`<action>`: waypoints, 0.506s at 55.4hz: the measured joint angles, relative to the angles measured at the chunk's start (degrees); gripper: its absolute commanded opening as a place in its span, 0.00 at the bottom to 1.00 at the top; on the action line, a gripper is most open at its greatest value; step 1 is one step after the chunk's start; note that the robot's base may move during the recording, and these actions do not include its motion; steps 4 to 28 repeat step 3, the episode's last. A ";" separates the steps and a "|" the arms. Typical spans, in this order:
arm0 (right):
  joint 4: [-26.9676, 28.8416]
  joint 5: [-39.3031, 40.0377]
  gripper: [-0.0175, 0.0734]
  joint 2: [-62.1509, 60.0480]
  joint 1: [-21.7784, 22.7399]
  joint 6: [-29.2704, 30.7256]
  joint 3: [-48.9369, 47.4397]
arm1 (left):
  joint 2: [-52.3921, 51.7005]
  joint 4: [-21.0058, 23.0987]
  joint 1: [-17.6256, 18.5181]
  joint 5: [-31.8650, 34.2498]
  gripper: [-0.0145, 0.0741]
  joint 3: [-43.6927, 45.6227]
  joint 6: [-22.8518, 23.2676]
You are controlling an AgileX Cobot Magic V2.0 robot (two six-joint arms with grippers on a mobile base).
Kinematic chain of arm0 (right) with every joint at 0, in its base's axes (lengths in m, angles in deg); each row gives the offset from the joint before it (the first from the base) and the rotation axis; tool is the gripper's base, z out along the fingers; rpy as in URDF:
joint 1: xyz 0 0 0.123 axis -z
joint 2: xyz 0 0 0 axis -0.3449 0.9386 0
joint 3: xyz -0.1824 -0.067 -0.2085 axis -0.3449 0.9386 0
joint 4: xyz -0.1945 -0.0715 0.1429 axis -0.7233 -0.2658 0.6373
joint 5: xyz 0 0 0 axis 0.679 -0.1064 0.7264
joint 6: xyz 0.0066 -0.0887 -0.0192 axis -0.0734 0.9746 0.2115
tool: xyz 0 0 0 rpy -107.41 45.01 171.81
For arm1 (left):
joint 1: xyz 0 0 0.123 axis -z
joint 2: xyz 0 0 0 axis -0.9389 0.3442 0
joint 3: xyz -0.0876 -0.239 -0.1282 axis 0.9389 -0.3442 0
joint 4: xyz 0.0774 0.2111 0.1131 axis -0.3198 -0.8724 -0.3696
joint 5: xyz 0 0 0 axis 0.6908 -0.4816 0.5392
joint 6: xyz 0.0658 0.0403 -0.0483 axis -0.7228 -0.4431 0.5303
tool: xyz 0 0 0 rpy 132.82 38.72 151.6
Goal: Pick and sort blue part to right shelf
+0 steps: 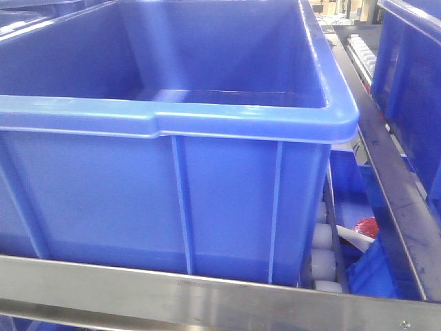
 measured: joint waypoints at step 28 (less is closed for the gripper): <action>0.00 0.00 0.26 0.00 0.00 0.00 0.00 | 0.00 0.00 0.00 0.00 0.30 0.00 0.00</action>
